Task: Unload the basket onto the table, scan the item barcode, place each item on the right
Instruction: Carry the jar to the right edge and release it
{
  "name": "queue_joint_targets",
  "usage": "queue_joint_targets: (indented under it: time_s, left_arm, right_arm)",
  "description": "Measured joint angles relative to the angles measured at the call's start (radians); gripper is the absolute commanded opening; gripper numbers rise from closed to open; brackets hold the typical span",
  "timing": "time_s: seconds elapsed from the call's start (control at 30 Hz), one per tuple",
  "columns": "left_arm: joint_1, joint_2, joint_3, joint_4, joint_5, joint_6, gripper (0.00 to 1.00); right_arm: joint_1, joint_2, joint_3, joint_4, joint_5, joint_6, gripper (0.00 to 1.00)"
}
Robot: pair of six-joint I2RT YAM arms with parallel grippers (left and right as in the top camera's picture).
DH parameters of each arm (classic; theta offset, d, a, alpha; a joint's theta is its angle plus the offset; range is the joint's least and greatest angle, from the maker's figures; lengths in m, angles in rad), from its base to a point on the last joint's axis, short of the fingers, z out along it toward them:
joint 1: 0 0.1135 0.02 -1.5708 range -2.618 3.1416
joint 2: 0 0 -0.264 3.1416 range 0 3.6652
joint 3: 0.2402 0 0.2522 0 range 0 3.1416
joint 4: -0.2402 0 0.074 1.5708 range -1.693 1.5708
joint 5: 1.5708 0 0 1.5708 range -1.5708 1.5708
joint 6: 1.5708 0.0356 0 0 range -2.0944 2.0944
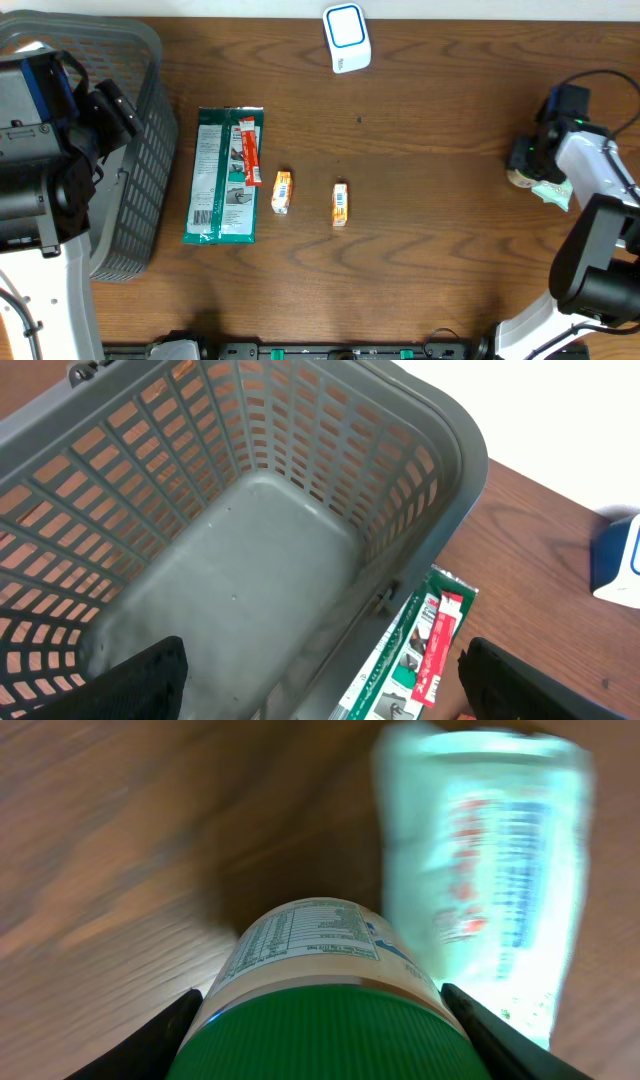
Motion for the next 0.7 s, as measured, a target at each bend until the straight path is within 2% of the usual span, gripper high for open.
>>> queue_joint_targets:
  time_s: [0.1, 0.17, 0.2, 0.43, 0.57, 0.7]
  left_arm:
    - [0.0, 0.0, 0.0, 0.0, 0.0, 0.0, 0.88]
    - [0.0, 0.0, 0.0, 0.0, 0.0, 0.0, 0.88]
    - [0.0, 0.0, 0.0, 0.0, 0.0, 0.0, 0.88]
    - [0.0, 0.0, 0.0, 0.0, 0.0, 0.0, 0.88]
    - [0.0, 0.0, 0.0, 0.0, 0.0, 0.0, 0.88]
    - [0.0, 0.0, 0.0, 0.0, 0.0, 0.0, 0.88]
  right_arm:
    - [-0.055, 0.0, 0.0, 0.003, -0.004, 0.04, 0.64]
    - [-0.083, 0.0, 0.0, 0.011, -0.01, 0.063, 0.91]
    - [-0.093, 0.0, 0.0, 0.018, -0.019, 0.069, 0.99]
    - [-0.105, -0.001, 0.022, -0.019, -0.061, 0.067, 0.99]
    - [-0.105, 0.0, 0.139, -0.186, -0.078, 0.064, 0.99]
    - [-0.102, -0.002, 0.347, -0.382, -0.117, 0.066, 0.99]
